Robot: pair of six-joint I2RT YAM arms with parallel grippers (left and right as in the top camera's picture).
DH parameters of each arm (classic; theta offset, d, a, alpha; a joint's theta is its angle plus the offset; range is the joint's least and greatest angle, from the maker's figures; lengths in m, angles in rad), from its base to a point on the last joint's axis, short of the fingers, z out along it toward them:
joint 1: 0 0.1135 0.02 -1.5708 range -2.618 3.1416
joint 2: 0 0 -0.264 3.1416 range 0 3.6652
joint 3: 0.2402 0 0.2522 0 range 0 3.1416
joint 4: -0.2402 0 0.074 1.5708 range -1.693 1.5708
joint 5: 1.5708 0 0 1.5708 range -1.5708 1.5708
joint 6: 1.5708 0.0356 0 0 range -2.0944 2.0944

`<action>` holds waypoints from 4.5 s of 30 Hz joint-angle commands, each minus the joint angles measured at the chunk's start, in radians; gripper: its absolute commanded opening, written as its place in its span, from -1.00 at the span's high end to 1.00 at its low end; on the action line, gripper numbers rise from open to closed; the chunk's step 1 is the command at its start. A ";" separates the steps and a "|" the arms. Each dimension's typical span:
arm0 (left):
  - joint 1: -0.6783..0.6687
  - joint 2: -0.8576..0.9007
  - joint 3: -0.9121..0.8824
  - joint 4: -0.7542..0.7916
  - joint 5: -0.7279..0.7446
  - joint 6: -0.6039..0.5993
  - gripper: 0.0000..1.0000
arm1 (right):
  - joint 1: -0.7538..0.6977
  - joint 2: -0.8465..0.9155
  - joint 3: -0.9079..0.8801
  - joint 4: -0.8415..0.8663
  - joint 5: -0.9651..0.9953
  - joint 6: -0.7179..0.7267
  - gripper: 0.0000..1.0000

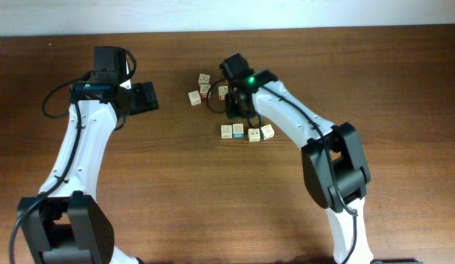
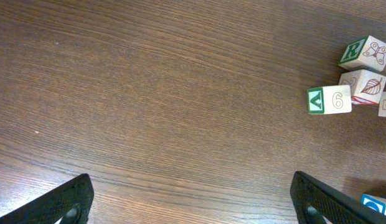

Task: Rotate 4 blocks

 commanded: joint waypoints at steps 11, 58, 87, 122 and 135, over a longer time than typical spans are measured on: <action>0.002 0.001 0.012 0.002 -0.008 -0.010 -0.98 | -0.173 -0.087 -0.387 0.042 -0.277 0.008 0.92; 0.002 0.001 0.012 0.002 -0.008 -0.010 -0.98 | 0.202 -0.233 -0.290 0.181 0.016 0.160 0.92; 0.002 0.001 0.012 0.002 -0.008 -0.010 -0.98 | -0.016 -0.226 -0.291 0.163 0.088 0.006 0.92; 0.002 0.001 0.012 0.002 -0.008 -0.010 -0.98 | -0.351 -0.392 0.024 -0.217 -0.396 -0.134 0.67; -0.125 0.398 0.006 0.125 0.747 0.363 1.00 | -0.414 -0.372 -0.811 0.573 -0.717 -0.138 0.92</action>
